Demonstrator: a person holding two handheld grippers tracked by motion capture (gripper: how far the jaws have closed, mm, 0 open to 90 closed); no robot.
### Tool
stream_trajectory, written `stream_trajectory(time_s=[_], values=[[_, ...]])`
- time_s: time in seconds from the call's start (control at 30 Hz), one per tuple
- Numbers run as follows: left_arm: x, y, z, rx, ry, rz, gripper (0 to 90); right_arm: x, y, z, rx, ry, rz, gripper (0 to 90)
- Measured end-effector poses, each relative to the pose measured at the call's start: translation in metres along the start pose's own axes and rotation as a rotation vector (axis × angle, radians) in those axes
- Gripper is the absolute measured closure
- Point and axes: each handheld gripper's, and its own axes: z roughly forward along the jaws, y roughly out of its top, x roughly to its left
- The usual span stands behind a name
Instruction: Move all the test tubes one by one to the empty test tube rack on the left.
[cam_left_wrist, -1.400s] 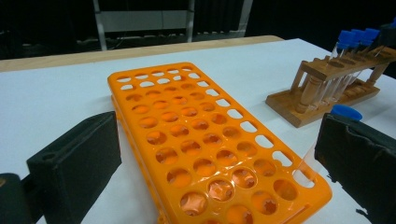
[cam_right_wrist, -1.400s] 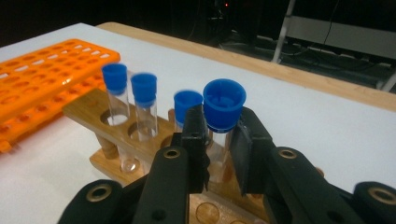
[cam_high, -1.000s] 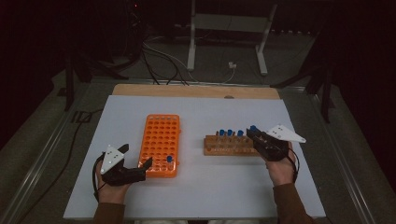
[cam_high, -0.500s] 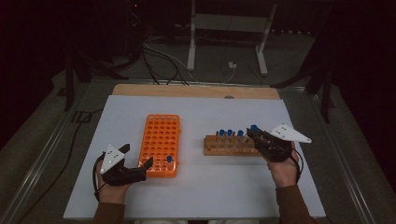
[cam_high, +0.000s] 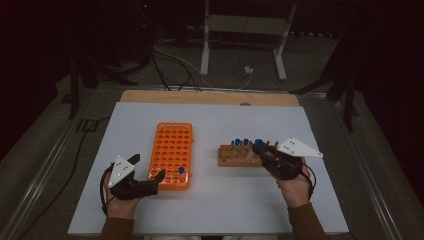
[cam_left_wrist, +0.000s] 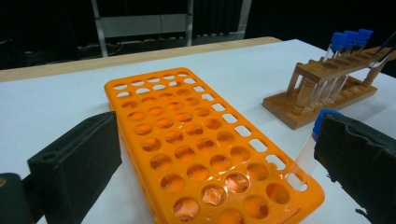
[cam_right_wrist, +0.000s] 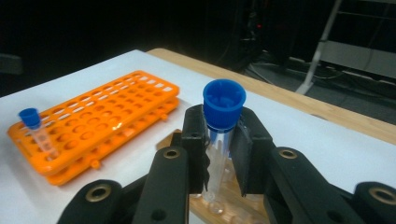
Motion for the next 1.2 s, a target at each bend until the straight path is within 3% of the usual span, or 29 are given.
stream_trajectory(time_s=[0.27,0.43,0.83,0.97,1.2], values=[[-0.004,0.005,-0.002,-0.012,-0.029,-0.002,1.5,0.016,0.004,0.013,0.013,0.064,-0.005,76.8],[-0.011,0.013,0.000,-0.005,-0.050,0.026,1.6,0.026,0.012,0.024,0.015,0.100,-0.022,76.7],[-0.020,0.037,0.012,-0.017,-0.083,0.056,5.2,0.048,0.037,0.053,0.054,0.168,-0.041,76.7],[-0.027,0.045,0.018,-0.016,-0.062,0.078,7.1,0.057,0.047,0.060,0.058,0.188,-0.054,76.7],[-0.037,0.053,0.031,-0.013,-0.104,0.092,7.7,0.071,0.059,0.072,0.050,0.237,-0.052,76.6]])
